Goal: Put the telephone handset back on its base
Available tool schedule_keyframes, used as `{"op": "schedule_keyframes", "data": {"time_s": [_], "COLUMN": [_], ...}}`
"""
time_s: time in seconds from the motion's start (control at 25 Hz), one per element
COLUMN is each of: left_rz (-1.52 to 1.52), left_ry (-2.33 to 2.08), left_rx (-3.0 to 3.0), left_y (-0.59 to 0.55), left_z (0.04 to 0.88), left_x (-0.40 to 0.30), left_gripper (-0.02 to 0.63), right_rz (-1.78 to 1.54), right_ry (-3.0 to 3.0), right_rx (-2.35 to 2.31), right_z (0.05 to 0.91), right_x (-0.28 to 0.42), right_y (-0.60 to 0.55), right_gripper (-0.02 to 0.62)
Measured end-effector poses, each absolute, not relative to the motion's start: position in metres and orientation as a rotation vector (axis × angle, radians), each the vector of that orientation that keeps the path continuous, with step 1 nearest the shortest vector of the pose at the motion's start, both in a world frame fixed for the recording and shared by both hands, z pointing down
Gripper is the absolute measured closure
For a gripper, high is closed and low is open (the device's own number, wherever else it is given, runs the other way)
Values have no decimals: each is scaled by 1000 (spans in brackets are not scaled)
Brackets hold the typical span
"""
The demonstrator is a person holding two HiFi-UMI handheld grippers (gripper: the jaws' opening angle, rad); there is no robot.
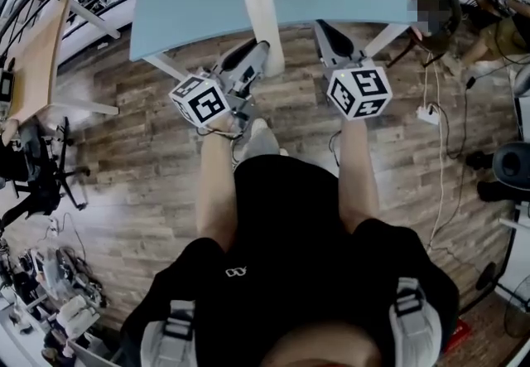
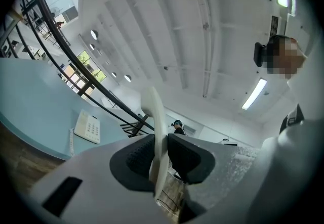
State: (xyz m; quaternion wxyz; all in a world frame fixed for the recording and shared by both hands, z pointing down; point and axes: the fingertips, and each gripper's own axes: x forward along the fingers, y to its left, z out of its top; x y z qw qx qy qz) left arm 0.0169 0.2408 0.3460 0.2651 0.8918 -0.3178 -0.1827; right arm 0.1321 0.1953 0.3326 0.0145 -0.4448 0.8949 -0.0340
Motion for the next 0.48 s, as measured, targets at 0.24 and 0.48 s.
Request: {"op": "schedule_keyframes", "data": {"time_s": [0.24, 0.48], "left_rz": [-513, -538], "left_ry": [-877, -879], "left_rx": [2372, 2319], "left_y": [206, 138], "left_z": [358, 371], "left_x": [-7, -20], "left_gripper": [525, 526], "right_rz": [-108, -130], "right_ry": [2799, 2791], "right_rx": [-1405, -1454], "right_z": [344, 354], "right_x": [116, 118], "right_y": [159, 98], "right_gripper": [601, 601]}}
